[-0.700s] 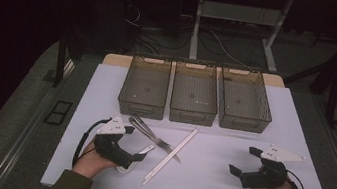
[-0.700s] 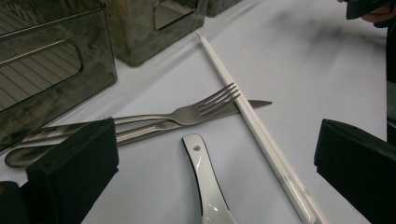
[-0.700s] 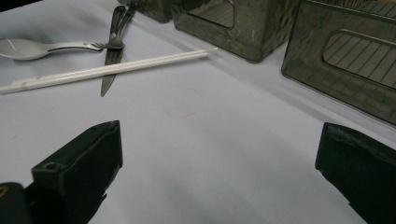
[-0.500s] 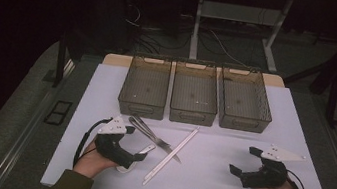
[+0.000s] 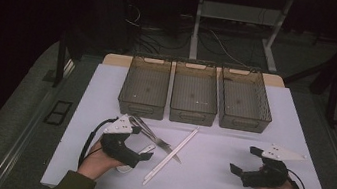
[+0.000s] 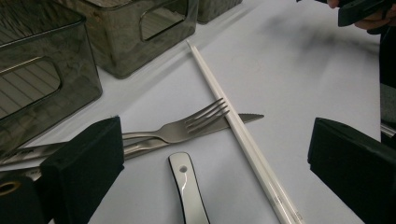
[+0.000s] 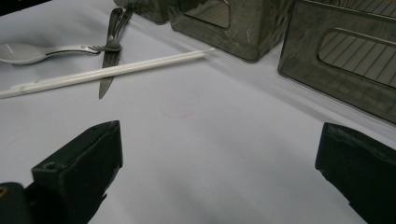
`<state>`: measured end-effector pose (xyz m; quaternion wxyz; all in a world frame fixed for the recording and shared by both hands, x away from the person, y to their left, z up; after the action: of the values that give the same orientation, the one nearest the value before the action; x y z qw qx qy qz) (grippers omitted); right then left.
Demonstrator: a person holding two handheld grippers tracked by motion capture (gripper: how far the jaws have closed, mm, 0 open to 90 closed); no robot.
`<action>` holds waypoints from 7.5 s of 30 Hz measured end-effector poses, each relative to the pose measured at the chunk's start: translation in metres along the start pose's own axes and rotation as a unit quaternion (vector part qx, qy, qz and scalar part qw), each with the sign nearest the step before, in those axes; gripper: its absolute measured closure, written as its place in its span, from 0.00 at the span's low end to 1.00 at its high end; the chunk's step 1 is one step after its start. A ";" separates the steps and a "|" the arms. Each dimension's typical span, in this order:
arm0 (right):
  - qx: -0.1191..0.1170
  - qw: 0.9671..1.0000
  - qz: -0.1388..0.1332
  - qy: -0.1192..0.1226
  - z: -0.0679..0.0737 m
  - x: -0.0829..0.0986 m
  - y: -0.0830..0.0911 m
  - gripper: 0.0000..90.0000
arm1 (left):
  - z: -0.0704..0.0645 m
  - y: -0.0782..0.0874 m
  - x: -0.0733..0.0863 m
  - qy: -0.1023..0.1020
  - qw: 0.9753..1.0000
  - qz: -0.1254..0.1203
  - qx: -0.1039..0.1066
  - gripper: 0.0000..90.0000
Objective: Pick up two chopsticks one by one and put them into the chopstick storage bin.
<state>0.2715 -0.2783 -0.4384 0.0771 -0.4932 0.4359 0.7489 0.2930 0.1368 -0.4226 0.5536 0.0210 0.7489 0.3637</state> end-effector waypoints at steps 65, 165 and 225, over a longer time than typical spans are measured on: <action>0.004 1.000 0.010 -0.008 0.000 0.001 -0.002 0.01 | -0.042 -0.062 -0.002 -0.045 0.993 0.108 0.007 0.87; 0.001 1.000 0.006 -0.016 -0.001 0.000 -0.002 0.01 | -0.070 -0.106 -0.015 -0.039 0.990 0.134 0.028 0.94; 0.004 1.000 0.004 -0.006 -0.001 0.006 -0.007 0.01 | 0.030 0.000 -0.112 0.014 0.997 -0.074 0.013 0.95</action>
<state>0.2728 -0.2767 -0.4476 0.0789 -0.4869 0.4400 0.7505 0.3617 0.1043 -0.3353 0.5677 -0.0324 0.7611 0.3122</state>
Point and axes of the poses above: each handheld gripper's, and its own axes: y roughly backward along the jaws, x roughly out of its underside, z roughly to its left, the point moved 2 cm from there along -y, roughly forward along the jaws, and after that the axes turned 3 degrees about z, right-handed, at the moved point
